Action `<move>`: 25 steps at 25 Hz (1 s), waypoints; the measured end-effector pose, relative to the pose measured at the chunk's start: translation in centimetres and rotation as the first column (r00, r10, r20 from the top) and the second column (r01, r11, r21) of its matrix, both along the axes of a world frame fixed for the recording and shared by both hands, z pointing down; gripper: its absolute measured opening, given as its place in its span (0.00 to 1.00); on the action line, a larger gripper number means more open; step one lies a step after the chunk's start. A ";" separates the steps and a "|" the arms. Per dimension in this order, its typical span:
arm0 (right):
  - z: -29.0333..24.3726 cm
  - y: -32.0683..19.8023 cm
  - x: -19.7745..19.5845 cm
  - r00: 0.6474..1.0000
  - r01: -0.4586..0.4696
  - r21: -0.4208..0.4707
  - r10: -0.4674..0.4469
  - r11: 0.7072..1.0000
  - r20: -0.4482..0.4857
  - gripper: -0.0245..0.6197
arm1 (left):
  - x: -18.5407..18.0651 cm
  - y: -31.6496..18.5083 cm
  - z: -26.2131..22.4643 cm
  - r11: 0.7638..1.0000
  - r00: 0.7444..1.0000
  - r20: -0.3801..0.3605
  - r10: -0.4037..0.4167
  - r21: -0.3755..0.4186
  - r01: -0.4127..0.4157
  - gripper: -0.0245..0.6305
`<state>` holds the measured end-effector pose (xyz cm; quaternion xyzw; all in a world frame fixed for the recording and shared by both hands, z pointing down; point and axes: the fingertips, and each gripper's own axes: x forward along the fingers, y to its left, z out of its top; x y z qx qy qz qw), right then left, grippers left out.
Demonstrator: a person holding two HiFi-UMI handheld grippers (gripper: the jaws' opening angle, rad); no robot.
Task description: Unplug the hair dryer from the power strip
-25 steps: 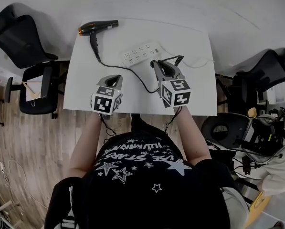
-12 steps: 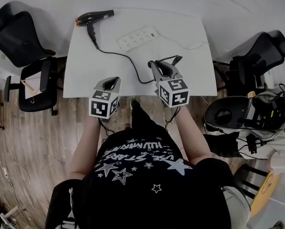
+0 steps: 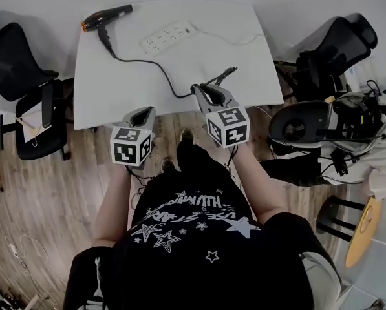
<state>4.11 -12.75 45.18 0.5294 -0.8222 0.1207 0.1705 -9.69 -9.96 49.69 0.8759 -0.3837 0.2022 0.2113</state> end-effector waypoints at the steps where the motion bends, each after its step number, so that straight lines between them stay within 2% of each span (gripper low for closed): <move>1: -0.1 0.4 0.1 1.000 -0.001 0.001 0.001 1.000 0.003 0.12 | 0.1 0.2 -0.1 1.000 1.000 -0.001 0.002 0.004 -0.002 0.05; 11: -0.8 1.3 2.2 1.000 0.003 0.014 -0.003 1.000 0.015 0.12 | 2.2 0.5 -1.2 1.000 1.000 -0.012 0.002 0.031 -0.002 0.05; 19: -0.4 4.2 3.1 0.998 0.038 0.002 -0.038 0.999 0.058 0.12 | 4.2 3.1 -1.6 0.999 0.999 -0.016 -0.028 0.037 0.029 0.05; 25: -0.1 7.1 3.2 0.994 0.059 0.005 -0.059 0.998 0.092 0.12 | 4.4 6.0 -1.8 0.997 0.998 -0.012 -0.064 0.045 0.065 0.05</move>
